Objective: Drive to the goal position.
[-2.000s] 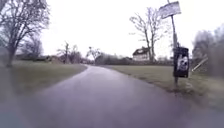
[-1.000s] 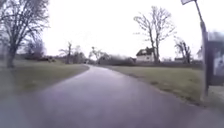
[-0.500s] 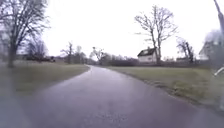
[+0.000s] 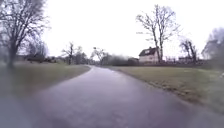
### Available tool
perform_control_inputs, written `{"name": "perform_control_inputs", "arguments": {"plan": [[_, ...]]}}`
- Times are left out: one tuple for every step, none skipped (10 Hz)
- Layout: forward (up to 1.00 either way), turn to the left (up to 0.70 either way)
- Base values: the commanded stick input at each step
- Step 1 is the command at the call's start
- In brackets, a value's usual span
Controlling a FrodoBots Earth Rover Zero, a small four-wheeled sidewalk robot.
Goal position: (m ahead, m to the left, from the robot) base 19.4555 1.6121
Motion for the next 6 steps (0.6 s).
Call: {"name": "perform_control_inputs", "arguments": {"plan": [[1.0, 0.0], [1.0, 0.0], [1.0, 0.0], [1.0, 0.0], [1.0, 0.0], [1.0, 0.0]]}}
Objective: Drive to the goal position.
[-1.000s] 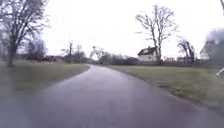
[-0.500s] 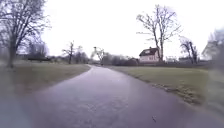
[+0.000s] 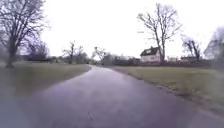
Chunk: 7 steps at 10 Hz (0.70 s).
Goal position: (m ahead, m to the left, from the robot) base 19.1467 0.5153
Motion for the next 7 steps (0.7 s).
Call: {"name": "perform_control_inputs", "arguments": {"plan": [[1.0, 0.0], [1.0, 0.0], [1.0, 0.0], [1.0, 0.0], [1.0, 0.0], [1.0, 0.0], [1.0, 0.0]]}}
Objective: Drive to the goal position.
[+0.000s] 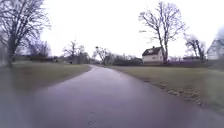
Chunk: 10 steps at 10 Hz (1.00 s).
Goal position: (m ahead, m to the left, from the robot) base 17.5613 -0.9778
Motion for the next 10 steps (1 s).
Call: {"name": "perform_control_inputs", "arguments": {"plan": [[1.0, 0.0], [1.0, 0.0], [1.0, 0.0], [1.0, 0.0], [1.0, 0.0], [1.0, 0.0], [1.0, 0.0], [1.0, 0.0], [1.0, 0.0], [1.0, 0.0]]}}
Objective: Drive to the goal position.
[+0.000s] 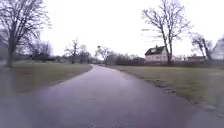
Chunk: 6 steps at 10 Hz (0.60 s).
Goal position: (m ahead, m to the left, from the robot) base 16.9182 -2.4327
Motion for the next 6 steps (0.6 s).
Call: {"name": "perform_control_inputs", "arguments": {"plan": [[1.0, 0.0], [1.0, 0.0], [1.0, 0.0], [1.0, 0.0], [1.0, 0.0], [1.0, 0.0]]}}
